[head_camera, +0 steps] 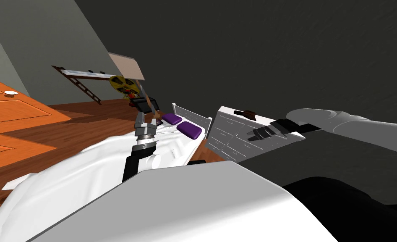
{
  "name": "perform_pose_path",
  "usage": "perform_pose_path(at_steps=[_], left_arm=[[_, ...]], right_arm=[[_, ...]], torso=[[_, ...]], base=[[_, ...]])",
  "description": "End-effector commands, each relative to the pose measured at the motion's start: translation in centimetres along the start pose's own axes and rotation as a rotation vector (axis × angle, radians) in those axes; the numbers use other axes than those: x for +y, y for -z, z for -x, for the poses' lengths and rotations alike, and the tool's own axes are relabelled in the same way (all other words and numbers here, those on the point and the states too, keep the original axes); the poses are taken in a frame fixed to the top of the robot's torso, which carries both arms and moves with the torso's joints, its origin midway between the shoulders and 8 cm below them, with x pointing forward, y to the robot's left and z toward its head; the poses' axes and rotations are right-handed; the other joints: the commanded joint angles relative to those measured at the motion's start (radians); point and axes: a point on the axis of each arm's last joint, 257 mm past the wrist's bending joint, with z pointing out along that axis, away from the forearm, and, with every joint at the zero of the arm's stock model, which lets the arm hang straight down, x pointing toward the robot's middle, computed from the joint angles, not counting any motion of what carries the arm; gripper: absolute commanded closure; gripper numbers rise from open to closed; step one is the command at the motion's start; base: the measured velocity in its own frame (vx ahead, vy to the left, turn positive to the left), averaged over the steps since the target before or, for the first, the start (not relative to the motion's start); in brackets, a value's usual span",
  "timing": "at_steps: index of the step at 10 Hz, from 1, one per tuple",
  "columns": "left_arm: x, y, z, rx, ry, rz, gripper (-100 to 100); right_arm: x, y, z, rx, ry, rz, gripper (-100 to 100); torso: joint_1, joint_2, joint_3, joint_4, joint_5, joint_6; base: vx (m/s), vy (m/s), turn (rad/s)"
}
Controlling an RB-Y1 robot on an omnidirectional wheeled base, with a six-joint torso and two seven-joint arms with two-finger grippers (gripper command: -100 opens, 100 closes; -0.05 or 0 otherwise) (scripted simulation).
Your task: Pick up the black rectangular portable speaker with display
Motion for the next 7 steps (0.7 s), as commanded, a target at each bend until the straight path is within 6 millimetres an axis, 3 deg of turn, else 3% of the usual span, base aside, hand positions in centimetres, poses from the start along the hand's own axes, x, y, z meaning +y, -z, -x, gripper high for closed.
perform_pose_path(at_steps=[1,2,3,4,5,7], left_arm=[[0.0,0.0,0.0,0.000,0.000,0.000,0],[0.0,0.0,0.0,0.000,0.000,0.000,0],[0.0,0.0,0.0,0.000,0.000,0.000,0],[0.0,0.0,0.0,0.000,0.000,0.000,0],[0.0,0.0,0.0,0.000,0.000,0.000,0],[0.0,0.0,0.0,0.000,0.000,0.000,0]], right_arm=[[-0.2,0.1,-0.1,0.005,0.000,-0.004,-100],[-1.6,1.8,-0.9,0.059,-0.024,-0.052,-100],[-2.0,2.4,0.7,0.016,0.005,-0.074,-100],[-3.0,3.8,-1.4,0.117,-0.043,-0.108,-100],[-3.0,4.3,-0.7,0.122,-0.032,-0.113,-100],[-3.1,4.3,-1.0,0.135,-0.030,-0.119,-100]], torso=[[0.000,0.000,0.000,0.000,0.000,0.000],[-0.001,0.000,0.000,0.000,0.000,0.000],[0.000,0.000,0.000,0.000,0.000,-0.001],[0.001,0.000,0.000,0.000,0.001,-0.001],[0.002,-0.001,-0.001,0.000,0.001,-0.001],[0.000,0.000,0.000,0.000,0.000,0.000]], base=[[0.000,0.002,-0.024],[-0.011,0.023,0.215],[-0.009,0.021,0.115],[-0.003,0.027,0.187],[-0.002,0.018,0.098],[0.001,0.003,-0.013]])
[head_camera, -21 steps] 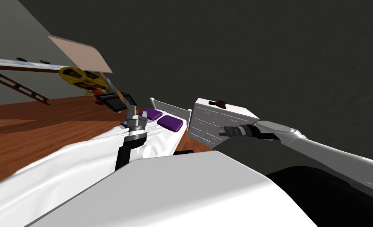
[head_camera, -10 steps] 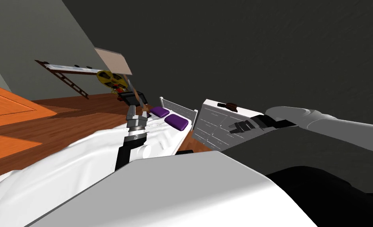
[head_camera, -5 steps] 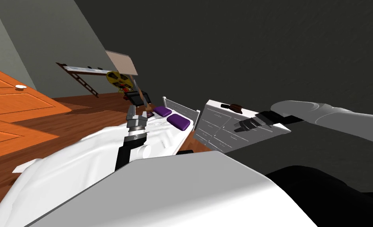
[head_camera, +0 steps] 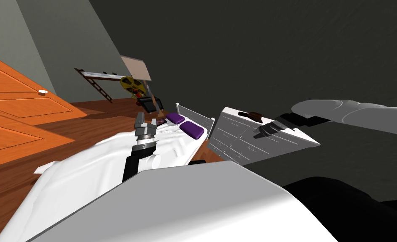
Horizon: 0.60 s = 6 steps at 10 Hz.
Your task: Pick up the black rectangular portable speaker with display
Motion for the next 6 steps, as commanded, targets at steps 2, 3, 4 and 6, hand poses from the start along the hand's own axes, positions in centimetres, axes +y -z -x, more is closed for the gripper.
perform_pose_path(at_steps=[2,3,4,6], left_arm=[[0.0,0.0,0.0,0.000,0.000,0.000,0],[0.0,0.0,0.0,0.000,0.000,0.000,0],[0.0,0.0,0.0,0.000,0.000,0.000,0],[0.0,0.0,0.0,0.000,0.000,0.000,0]], right_arm=[[-1.6,2.2,0.1,0.031,-0.010,-0.066,-100],[-1.9,2.6,0.1,0.042,0.002,-0.082,-100],[-2.0,3.0,0.4,0.048,0.010,-0.090,-100],[-1.5,2.2,-0.1,0.049,-0.013,-0.062,-100]], torso=[[0.000,0.000,0.000,0.000,0.000,-0.001],[0.001,0.000,0.000,0.000,0.000,-0.001],[0.000,0.000,0.000,0.000,0.000,0.000],[0.000,0.000,0.000,0.000,0.000,0.000]], base=[[0.002,0.008,0.142],[0.002,0.002,0.017],[0.002,0.001,-0.018],[0.000,0.000,0.000]])
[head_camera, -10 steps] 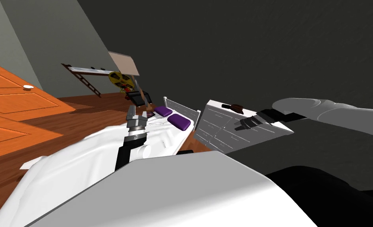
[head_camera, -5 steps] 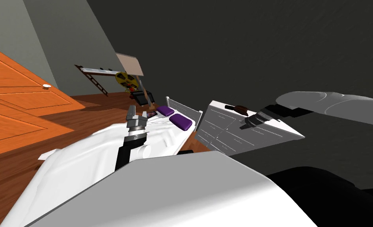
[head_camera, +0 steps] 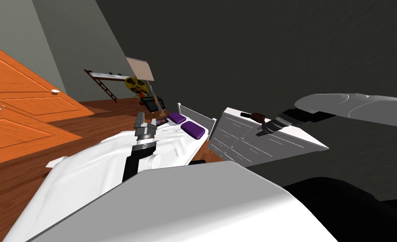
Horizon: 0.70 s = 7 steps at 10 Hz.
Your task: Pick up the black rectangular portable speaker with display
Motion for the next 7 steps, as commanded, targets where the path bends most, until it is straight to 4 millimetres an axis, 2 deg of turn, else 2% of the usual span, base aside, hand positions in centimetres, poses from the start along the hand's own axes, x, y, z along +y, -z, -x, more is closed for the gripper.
perform_pose_path(at_steps=[1,2,3,5,6,7], left_arm=[[0.0,0.0,0.0,0.000,0.000,0.000,0],[0.0,0.0,0.0,0.000,0.000,0.000,0],[0.0,0.0,0.0,0.000,0.000,0.000,0],[0.0,0.0,0.0,0.000,0.000,0.000,0],[0.0,0.0,0.0,0.000,0.000,0.000,0],[0.0,0.0,0.0,0.000,0.000,0.000,0]], right_arm=[[0.3,-0.6,-0.7,0.011,-0.017,0.019,-100],[0.3,-0.6,-0.7,0.011,-0.017,0.019,-100],[-1.2,1.1,-1.1,0.059,-0.035,-0.035,-100],[-1.2,1.1,-1.1,0.060,-0.035,-0.035,-100],[-2.5,2.7,-1.5,0.101,-0.053,-0.086,-100],[-2.5,2.7,-1.5,0.101,-0.053,-0.086,-100]], torso=[[0.000,0.000,0.000,0.000,0.000,0.000],[0.000,0.000,0.000,0.000,0.000,0.000],[0.000,0.000,0.000,0.000,0.000,0.000],[0.000,-0.001,-0.001,0.000,0.000,0.000],[0.000,-0.001,0.000,0.000,0.000,0.000],[0.000,-0.001,-0.001,0.000,0.001,-0.001]], base=[[0.000,0.000,0.000],[0.000,0.000,0.000],[0.008,0.005,0.187],[0.009,-0.003,0.050],[0.015,-0.003,0.194],[0.016,-0.013,0.102]])
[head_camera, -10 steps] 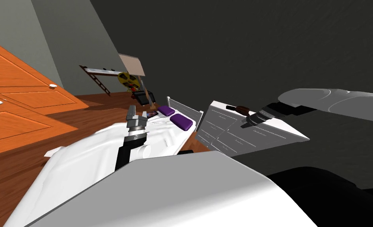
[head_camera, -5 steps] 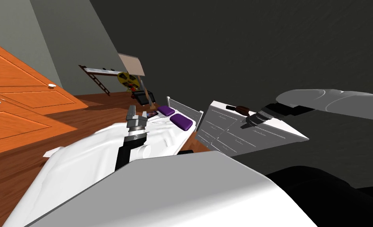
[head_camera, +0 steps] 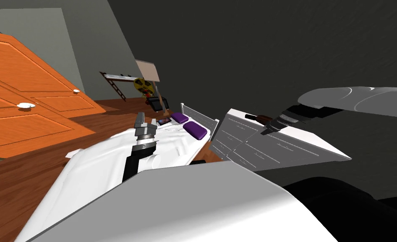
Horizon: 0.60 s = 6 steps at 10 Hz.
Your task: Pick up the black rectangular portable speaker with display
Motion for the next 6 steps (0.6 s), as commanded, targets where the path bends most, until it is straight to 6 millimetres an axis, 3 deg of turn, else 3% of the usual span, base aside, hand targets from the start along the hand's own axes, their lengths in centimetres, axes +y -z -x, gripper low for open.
perform_pose_path(at_steps=[1,3,6], left_arm=[[0.0,0.0,0.0,0.000,0.000,0.000,0],[0.0,0.0,0.0,0.000,0.000,0.000,0],[0.0,0.0,0.0,0.000,0.000,0.000,0]], right_arm=[[-0.4,0.1,-0.1,0.005,-0.001,-0.008,-100],[-2.7,2.4,-1.0,0.069,-0.042,-0.094,-100],[-4.9,4.1,-2.9,0.137,-0.102,-0.174,-100]], torso=[[0.000,0.000,0.000,0.000,0.000,0.000],[0.000,0.000,0.000,0.000,0.000,-0.001],[-0.006,-0.005,-0.003,-0.001,-0.002,0.000]], base=[[0.008,-0.008,-0.029],[0.031,-0.031,0.226],[0.090,-0.107,0.194]])
